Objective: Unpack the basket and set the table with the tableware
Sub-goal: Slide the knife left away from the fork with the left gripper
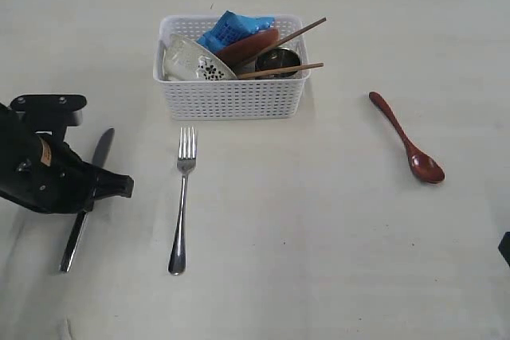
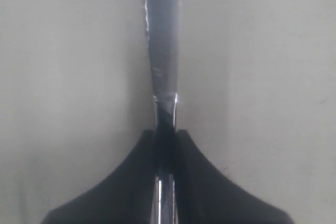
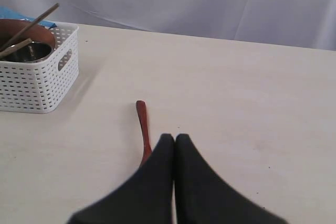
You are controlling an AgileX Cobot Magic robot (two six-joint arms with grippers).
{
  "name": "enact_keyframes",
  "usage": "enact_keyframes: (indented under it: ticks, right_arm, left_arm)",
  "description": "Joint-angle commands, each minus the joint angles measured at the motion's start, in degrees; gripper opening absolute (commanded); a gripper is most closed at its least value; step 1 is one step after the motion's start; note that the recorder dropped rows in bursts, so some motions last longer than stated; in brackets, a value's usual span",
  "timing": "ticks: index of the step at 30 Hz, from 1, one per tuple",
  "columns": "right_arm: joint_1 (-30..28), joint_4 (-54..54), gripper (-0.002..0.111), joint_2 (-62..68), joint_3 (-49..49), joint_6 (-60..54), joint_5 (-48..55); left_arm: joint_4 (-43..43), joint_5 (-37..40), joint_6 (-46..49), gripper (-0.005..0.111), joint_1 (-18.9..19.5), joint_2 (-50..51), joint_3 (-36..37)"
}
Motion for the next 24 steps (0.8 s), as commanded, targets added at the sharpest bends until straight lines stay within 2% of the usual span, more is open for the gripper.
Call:
enact_keyframes:
  ticks: [1, 4, 7, 12, 17, 21, 24]
  right_arm:
    - [-0.38, 0.03, 0.000, -0.31, 0.14, 0.32, -0.07]
    - [-0.38, 0.03, 0.000, -0.31, 0.14, 0.32, -0.07]
    - [-0.38, 0.03, 0.000, -0.31, 0.14, 0.32, -0.07]
    - [-0.38, 0.03, 0.000, -0.31, 0.14, 0.32, -0.07]
    - [-0.38, 0.03, 0.000, -0.31, 0.14, 0.32, -0.07]
    - [-0.38, 0.03, 0.000, -0.31, 0.14, 0.32, -0.07]
    - [-0.38, 0.03, 0.000, -0.31, 0.14, 0.32, -0.07]
  left_arm:
    - [0.49, 9.45, -1.00, 0.023, 0.59, 3.15, 3.48]
    - [0.49, 9.45, -0.77, 0.050, 0.59, 3.15, 3.48]
    - [0.61, 9.01, -0.78, 0.062, 0.59, 3.15, 3.26]
    - [0.61, 9.99, 0.02, 0.062, 0.59, 1.17, 1.02]
    - [-0.61, 12.51, -0.11, 0.062, 0.59, -6.85, -1.96]
    - [-12.11, 11.57, 5.16, 0.062, 0.20, -15.13, -2.17]
    - [-23.02, 10.25, 12.31, 0.061, -2.95, -19.73, -2.17]
